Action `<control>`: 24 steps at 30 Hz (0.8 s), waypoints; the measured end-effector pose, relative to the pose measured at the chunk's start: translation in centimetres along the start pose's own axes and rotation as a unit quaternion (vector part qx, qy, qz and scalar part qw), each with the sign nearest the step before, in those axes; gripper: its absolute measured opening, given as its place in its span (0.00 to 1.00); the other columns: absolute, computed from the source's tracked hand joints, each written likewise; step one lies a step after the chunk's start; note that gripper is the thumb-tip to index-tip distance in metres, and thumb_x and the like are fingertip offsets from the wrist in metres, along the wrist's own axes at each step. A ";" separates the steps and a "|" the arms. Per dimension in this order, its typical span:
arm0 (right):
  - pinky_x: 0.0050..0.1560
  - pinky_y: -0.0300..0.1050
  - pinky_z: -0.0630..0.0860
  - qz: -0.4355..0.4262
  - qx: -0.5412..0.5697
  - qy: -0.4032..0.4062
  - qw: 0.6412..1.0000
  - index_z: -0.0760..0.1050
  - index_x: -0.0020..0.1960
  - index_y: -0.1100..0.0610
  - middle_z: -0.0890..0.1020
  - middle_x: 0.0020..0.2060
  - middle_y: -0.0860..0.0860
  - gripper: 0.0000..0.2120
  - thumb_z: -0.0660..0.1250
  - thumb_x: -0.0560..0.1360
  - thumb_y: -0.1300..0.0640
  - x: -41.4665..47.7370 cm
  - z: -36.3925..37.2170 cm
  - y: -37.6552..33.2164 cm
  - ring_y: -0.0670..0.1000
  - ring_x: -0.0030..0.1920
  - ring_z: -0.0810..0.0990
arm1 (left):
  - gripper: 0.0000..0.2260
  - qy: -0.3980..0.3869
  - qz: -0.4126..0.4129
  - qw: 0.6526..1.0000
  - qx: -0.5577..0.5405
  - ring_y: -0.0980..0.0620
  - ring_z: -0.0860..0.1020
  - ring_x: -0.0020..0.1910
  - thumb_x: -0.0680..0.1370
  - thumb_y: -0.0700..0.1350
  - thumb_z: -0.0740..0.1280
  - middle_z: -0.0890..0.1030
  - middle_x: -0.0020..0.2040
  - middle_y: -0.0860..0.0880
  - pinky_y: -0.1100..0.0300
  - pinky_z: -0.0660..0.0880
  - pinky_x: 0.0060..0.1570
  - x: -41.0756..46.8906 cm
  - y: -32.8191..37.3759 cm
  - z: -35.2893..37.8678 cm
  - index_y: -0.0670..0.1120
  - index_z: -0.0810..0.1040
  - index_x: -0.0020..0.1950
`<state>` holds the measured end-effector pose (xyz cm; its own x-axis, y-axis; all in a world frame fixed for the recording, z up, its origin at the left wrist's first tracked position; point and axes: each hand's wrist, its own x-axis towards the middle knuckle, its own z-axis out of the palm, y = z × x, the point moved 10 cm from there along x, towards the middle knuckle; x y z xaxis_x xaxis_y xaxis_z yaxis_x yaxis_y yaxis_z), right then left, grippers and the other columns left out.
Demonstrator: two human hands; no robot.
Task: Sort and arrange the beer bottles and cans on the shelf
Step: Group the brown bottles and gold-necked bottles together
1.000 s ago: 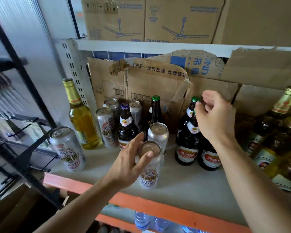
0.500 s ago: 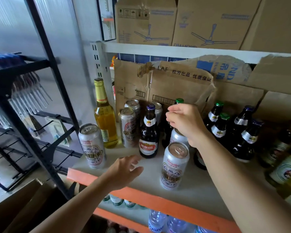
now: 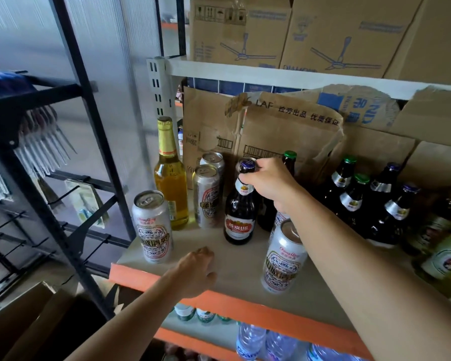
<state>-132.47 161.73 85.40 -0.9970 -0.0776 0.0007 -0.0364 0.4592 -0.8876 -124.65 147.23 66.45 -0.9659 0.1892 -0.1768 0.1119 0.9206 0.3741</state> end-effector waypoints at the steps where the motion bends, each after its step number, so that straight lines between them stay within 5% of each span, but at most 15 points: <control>1: 0.46 0.45 0.78 0.001 0.001 0.001 1.000 0.79 0.52 0.61 0.83 0.45 0.55 0.11 0.73 0.71 0.58 0.1 0.4 0.0 0.53 0.46 0.82 | 0.17 -0.003 0.000 1.000 -0.002 0.44 0.77 0.56 0.75 0.52 0.63 0.76 0.59 0.45 0.54 0.74 0.53 0.0 -0.2 0.1 0.43 0.71 0.59; 3: 0.40 0.43 0.75 -0.002 -0.011 0.015 1.000 0.78 0.52 0.60 0.81 0.42 0.52 0.13 0.74 0.72 0.55 0.0 0.8 -0.2 0.51 0.43 0.80 | 0.19 -0.002 0.000 1.000 -0.006 0.44 0.77 0.56 0.74 0.53 0.63 0.75 0.60 0.46 0.53 0.75 0.54 -0.1 -0.5 0.2 0.45 0.71 0.61; 6: 0.44 0.46 0.76 -0.004 -0.057 0.047 0.997 0.72 0.57 0.58 0.79 0.49 0.53 0.19 0.73 0.72 0.51 -0.1 0.9 0.1 0.54 0.49 0.79 | 0.19 0.001 0.006 1.000 -0.011 0.44 0.76 0.57 0.74 0.53 0.63 0.74 0.61 0.47 0.53 0.74 0.55 -0.1 -0.6 0.2 0.45 0.71 0.62; 14: 0.38 0.42 0.69 -0.058 -0.120 0.082 0.988 0.72 0.53 0.55 0.77 0.43 0.48 0.13 0.70 0.75 0.51 -1.5 0.5 -0.9 0.48 0.39 0.76 | 0.18 0.013 0.025 0.998 -0.056 0.45 0.76 0.59 0.75 0.47 0.65 0.74 0.62 0.47 0.58 0.72 0.55 -0.7 0.0 -0.4 0.43 0.72 0.63; 17: 0.33 0.36 0.69 -0.074 -0.099 0.089 0.988 0.73 0.49 0.53 0.77 0.40 0.46 0.10 0.71 0.75 0.50 -2.3 -0.1 -1.1 0.43 0.36 0.75 | 0.30 0.019 -0.002 0.995 -0.100 0.49 0.73 0.66 0.75 0.56 0.68 0.73 0.69 0.46 0.59 0.70 0.62 -1.2 -0.7 -1.1 0.46 0.65 0.73; 20: 0.41 0.43 0.73 -0.100 -0.077 0.100 0.987 0.76 0.48 0.53 0.81 0.42 0.48 0.11 0.71 0.73 0.48 -2.9 -1.0 -1.7 0.49 0.43 0.79 | 0.43 0.007 -0.033 0.982 -0.184 0.51 0.67 0.72 0.69 0.64 0.71 0.66 0.75 0.49 0.58 0.66 0.67 -1.7 -1.5 -1.8 0.50 0.57 0.78; 24: 0.42 0.47 0.80 -0.121 -0.005 0.091 0.988 0.79 0.41 0.53 0.83 0.36 0.48 0.10 0.73 0.71 0.46 -3.7 -2.0 -3.5 0.48 0.39 0.83 | 0.37 -0.021 0.067 0.937 -0.343 0.55 0.75 0.64 0.61 0.62 0.78 0.78 0.65 0.55 0.51 0.72 0.66 -2.9 1.6 -4.4 0.60 0.70 0.67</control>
<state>-128.74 162.16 89.42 -0.9545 -0.0256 0.2971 -0.2758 0.4548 -0.8468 -122.65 146.65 71.53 -0.9426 0.3128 -0.1165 0.0409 0.4549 0.8896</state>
